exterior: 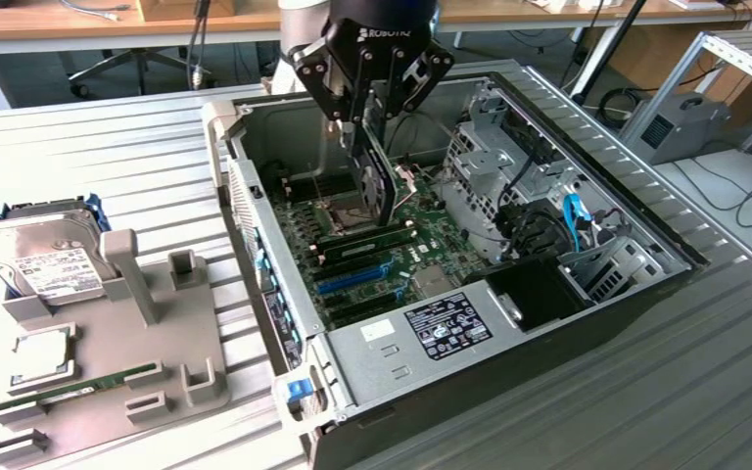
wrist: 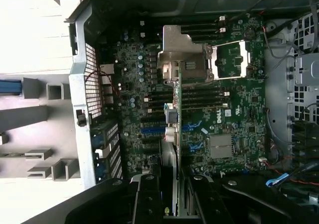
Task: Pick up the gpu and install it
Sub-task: 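Pick up the gpu and move the gpu toward the slot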
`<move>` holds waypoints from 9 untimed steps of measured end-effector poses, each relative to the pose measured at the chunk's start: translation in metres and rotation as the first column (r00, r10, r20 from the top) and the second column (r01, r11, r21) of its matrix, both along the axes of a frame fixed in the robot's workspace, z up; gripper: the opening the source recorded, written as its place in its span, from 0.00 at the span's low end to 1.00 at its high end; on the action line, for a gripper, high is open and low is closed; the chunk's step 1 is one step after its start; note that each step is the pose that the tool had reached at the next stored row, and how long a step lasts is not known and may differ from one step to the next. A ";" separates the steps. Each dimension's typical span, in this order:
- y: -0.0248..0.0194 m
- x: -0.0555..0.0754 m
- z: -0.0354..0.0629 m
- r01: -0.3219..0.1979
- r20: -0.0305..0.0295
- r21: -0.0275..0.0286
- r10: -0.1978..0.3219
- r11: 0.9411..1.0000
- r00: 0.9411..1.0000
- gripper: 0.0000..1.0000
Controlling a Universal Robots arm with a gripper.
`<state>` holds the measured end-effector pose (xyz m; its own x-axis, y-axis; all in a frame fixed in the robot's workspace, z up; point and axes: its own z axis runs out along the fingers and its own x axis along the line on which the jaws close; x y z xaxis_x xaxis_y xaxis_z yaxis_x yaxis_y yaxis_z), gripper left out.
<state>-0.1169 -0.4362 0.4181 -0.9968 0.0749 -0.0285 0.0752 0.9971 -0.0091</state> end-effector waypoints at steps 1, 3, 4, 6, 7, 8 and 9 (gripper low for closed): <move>0.0000 0.000 0.0000 0.000 0.000 0.000 0.000 1.000 1.000 0.26; 0.0000 0.001 -0.0001 0.000 0.000 0.000 0.000 1.000 1.000 0.26; 0.0000 0.002 -0.0001 0.000 0.000 0.000 0.000 1.000 1.000 0.26; 0.0000 0.003 -0.0002 0.000 0.000 0.000 0.000 1.000 1.000 0.26; 0.0000 0.004 -0.0002 0.000 0.000 0.000 0.000 1.000 1.000 0.26; 0.0000 0.004 -0.0002 0.000 0.000 0.000 0.000 1.000 1.000 0.26; 0.0000 0.005 -0.0002 0.000 0.000 0.000 0.000 1.000 1.000 0.26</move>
<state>-0.1122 -0.4361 0.4179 -0.9968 0.0749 -0.0284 0.0751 0.9971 -0.0091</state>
